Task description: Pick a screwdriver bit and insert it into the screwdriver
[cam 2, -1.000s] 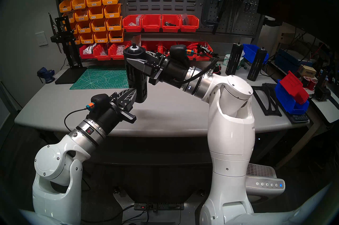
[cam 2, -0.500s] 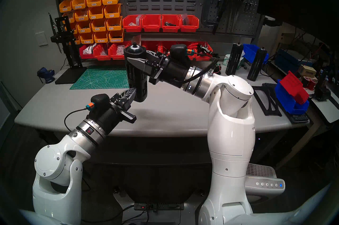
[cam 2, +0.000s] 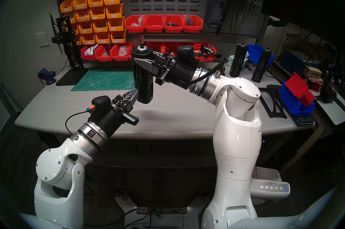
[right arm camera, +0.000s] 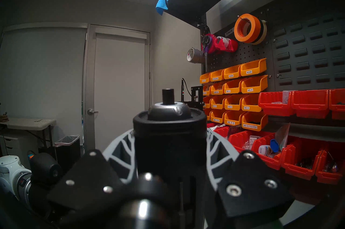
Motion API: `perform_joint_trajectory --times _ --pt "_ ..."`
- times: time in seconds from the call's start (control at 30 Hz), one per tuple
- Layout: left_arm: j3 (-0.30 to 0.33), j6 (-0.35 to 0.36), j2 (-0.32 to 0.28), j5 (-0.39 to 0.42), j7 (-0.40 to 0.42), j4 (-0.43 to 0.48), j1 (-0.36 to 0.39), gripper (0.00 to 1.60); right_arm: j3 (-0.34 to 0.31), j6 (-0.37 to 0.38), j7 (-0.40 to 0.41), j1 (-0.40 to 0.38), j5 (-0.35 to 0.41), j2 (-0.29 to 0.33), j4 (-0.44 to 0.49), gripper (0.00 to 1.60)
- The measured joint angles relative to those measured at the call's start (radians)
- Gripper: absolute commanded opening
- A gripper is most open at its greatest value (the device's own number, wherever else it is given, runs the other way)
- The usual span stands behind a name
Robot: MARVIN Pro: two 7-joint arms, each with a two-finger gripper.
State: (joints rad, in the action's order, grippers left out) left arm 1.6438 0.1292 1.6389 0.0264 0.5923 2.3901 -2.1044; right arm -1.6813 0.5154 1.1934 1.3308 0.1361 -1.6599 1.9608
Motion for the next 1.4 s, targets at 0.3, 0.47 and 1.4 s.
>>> perform_joint_trajectory --times 0.3,0.47,1.4 --pt "0.000 -0.031 0.009 0.007 -0.002 -0.007 -0.007 0.00 -0.027 -0.002 0.001 0.009 -0.016 0.006 -0.012 0.00" --pt "0.000 -0.049 0.011 0.010 -0.002 -0.012 -0.008 0.00 -0.038 -0.004 0.011 0.020 -0.020 0.009 -0.017 0.00" --pt "-0.069 -0.124 -0.014 0.000 -0.106 0.002 0.002 0.00 -0.096 -0.023 0.036 0.066 -0.056 0.005 -0.033 0.00"
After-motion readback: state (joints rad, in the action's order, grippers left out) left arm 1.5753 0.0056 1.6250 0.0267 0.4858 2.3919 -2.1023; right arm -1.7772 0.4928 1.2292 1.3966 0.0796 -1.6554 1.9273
